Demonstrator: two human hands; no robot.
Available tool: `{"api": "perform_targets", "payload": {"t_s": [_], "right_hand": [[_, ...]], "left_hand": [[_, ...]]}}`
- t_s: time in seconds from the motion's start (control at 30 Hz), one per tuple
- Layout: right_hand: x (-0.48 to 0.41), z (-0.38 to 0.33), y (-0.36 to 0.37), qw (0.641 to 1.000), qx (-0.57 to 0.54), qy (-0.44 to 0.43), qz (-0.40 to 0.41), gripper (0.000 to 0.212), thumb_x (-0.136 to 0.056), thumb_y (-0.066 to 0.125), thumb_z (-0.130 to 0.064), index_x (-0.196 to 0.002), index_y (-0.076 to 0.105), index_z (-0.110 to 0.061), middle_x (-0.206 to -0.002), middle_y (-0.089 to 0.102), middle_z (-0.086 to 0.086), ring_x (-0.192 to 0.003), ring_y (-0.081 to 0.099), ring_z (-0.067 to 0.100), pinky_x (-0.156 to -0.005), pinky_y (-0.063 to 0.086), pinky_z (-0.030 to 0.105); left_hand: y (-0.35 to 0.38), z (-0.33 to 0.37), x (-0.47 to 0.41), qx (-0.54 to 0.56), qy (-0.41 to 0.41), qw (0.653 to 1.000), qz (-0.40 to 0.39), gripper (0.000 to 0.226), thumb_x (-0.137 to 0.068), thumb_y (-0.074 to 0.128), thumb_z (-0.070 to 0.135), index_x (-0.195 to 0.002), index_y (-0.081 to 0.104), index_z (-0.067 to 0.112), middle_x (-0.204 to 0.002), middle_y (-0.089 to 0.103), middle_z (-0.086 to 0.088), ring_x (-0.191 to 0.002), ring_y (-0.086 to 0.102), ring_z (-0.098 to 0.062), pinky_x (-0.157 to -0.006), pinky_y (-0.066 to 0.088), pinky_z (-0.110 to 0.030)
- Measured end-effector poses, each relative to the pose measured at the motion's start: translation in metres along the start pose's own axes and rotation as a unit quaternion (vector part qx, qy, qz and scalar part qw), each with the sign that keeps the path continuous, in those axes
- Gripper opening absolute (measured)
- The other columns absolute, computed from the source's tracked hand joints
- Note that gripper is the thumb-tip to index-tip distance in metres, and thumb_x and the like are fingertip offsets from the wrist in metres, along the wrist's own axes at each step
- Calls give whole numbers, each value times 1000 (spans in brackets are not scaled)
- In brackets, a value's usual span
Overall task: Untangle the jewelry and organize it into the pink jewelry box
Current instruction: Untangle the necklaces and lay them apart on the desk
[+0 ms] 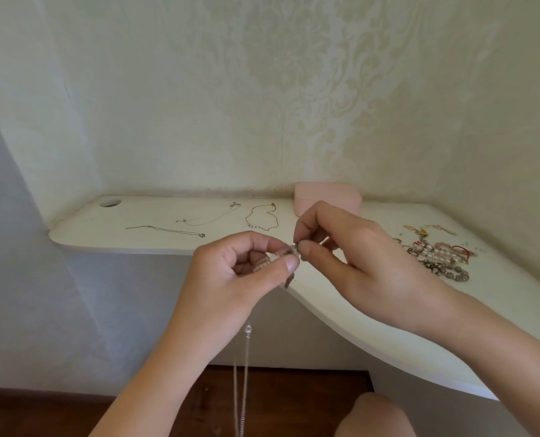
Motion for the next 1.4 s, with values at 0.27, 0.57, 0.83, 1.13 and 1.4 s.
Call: {"api": "perform_targets", "payload": {"t_s": [0.27,0.57,0.83,1.13,1.4], "right_hand": [[0,-13,-14,995,-4,-47,83,6,-84,60,-15,-82,55,-16,-73,54,-15,-72,51,3,-62,37,6],[0,-29,-13,984,110,-90,111,17,-76,64,-5,-90,70,-12,-70,64,-5,-66,57,7,-62,47,19],[-4,12,-8,986,-106,114,51,11,-82,59,-15,-72,63,-19,-68,59,-18,-67,55,-3,-59,40,8],[4,49,31,868,-421,244,-101,11,-88,58,-13,-81,64,-6,-76,64,5,-74,57,12,-67,44,21],[3,41,46,765,-589,233,-115,11,-80,62,-19,-74,65,-10,-76,49,5,-63,43,10,-54,38,17]], "left_hand": [[-1,1,-2,144,-29,989,4,11,-56,80,16,-67,77,17,-43,50,12,-35,26,-1,-38,21,-11],[6,-11,-4,176,-49,983,-6,12,-54,79,25,-63,73,20,-42,33,12,-39,21,-5,-39,17,-17],[13,-13,-3,44,-41,998,-29,6,-62,68,29,-65,71,24,-52,47,4,-50,36,-11,-47,25,-11],[13,-17,-2,62,-22,996,-60,1,-64,69,23,-63,68,22,-54,48,8,-51,38,-3,-48,29,-8],[19,-14,-4,38,15,996,-84,21,-61,69,43,-69,68,24,-61,46,1,-59,39,-9,-53,33,-13]]}}
Point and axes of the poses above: each hand's wrist, its own x-axis away from the middle knuckle, its own y-axis out of the palm, z = x × y, the point moved 10 cm from there along -x, towards the middle knuckle
